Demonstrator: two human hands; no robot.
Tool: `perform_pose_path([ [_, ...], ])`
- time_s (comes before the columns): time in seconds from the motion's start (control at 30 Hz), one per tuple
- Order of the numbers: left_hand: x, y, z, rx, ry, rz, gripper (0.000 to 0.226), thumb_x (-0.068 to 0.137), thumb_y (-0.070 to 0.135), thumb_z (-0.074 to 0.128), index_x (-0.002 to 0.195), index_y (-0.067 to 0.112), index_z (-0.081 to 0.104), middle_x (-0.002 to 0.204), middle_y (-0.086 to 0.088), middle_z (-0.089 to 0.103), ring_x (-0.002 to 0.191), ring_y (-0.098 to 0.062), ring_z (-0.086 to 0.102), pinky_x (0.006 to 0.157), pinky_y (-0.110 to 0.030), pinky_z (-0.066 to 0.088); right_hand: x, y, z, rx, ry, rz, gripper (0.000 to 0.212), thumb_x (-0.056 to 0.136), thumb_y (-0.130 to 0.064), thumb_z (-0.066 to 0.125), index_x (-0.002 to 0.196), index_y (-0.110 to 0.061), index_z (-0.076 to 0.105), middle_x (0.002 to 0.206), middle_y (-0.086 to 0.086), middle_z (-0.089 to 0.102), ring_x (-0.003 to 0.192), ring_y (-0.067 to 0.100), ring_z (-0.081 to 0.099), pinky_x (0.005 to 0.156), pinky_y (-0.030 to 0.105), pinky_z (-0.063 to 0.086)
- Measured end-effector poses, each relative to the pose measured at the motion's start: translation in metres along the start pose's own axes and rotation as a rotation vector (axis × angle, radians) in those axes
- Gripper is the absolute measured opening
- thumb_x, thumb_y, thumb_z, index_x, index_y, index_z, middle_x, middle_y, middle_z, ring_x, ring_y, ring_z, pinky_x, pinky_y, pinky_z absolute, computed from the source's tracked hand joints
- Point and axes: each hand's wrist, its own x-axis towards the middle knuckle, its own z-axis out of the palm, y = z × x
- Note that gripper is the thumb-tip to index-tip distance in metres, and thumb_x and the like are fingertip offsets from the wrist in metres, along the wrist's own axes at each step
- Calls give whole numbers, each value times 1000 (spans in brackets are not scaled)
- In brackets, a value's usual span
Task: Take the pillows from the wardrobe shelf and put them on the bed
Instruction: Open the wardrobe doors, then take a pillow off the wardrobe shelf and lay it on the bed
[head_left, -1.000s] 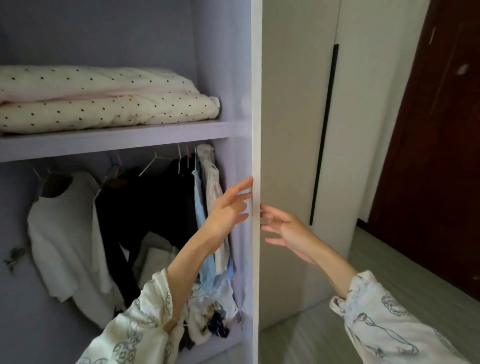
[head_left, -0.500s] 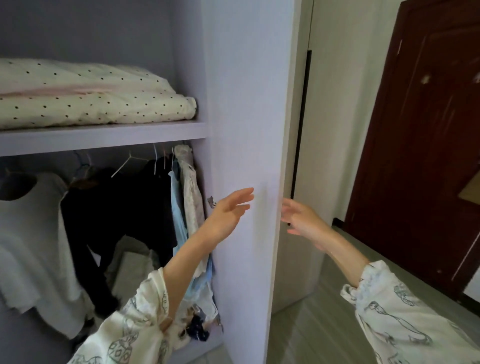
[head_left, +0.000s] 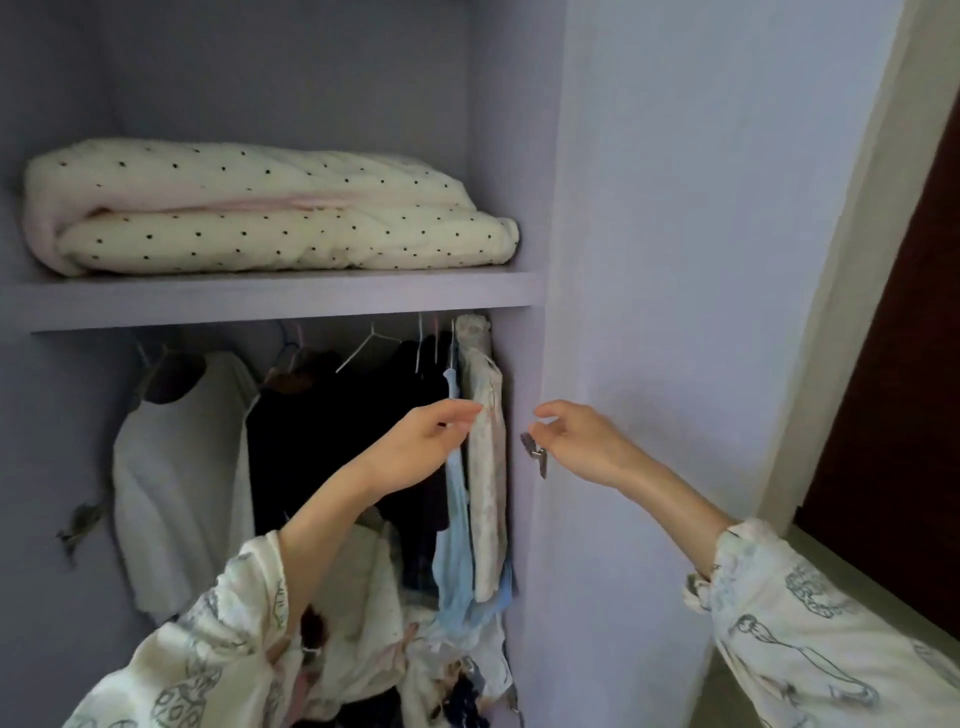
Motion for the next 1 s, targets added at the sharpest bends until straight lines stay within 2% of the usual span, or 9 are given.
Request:
perform_pose_path([
  [0.1,17,-27,-59,101,29,7,36,98,15,40,133,18,48,129,1,54,118,-11,50,100,-21,39,51,-38,22,-21,-11,-80,40,95,-31,47,129,-11,50,125,10,60,108,27,58,87,27,41],
  [0.17,32,-45,-104,176,60,23,36,98,14,40,132,17,49,131,-3,55,120,-15,51,105,-30,38,85,-67,33,-11,-14,-116,41,95,-32,46,130,-12,49,128,10,59,115,26,55,95,32,42],
  [0.3,65,-65,-183,269,165,50,34,96,10,42,129,16,51,127,-2,55,114,-15,52,86,-7,39,146,-113,46,-2,48,-185,43,95,-32,47,133,-13,46,129,7,58,120,23,51,94,26,37],
  [0.43,94,-76,-238,451,237,105,32,95,14,46,126,19,53,135,-5,46,127,-19,42,104,-27,31,199,-146,43,-55,114,-263,42,94,-34,47,132,-15,47,126,7,59,114,23,54,90,27,38],
  [0.57,128,-77,-282,607,320,151,36,93,14,48,130,18,50,144,-10,35,136,-21,30,105,-20,20,256,-176,30,-133,234,-360,43,94,-33,46,134,-16,44,130,9,56,118,26,51,95,31,38],
  [0.63,147,-72,-302,684,362,165,39,93,17,48,132,20,46,149,-9,28,139,-21,25,109,-24,19,283,-190,23,-191,275,-400,45,95,-33,46,136,-16,41,133,10,54,120,28,50,96,35,39],
  [0.73,176,-64,-325,842,423,171,46,93,22,47,138,24,38,153,-5,20,141,-23,19,114,-41,21,324,-208,13,-278,325,-465,47,95,-33,45,139,-17,37,139,10,48,124,29,45,100,40,39],
  [0.87,223,-63,-347,1140,478,135,54,94,30,43,144,26,23,156,-5,12,143,-24,9,116,-49,13,379,-225,3,-424,388,-576,51,95,-36,44,142,-18,31,146,8,39,133,28,33,106,44,33],
  [1.0,270,-72,-361,1258,486,12,63,95,43,38,147,29,6,157,-1,4,145,-22,1,115,-54,1,434,-234,-1,-469,373,-687,60,93,-41,47,144,-21,25,151,3,30,139,22,25,112,43,24],
])
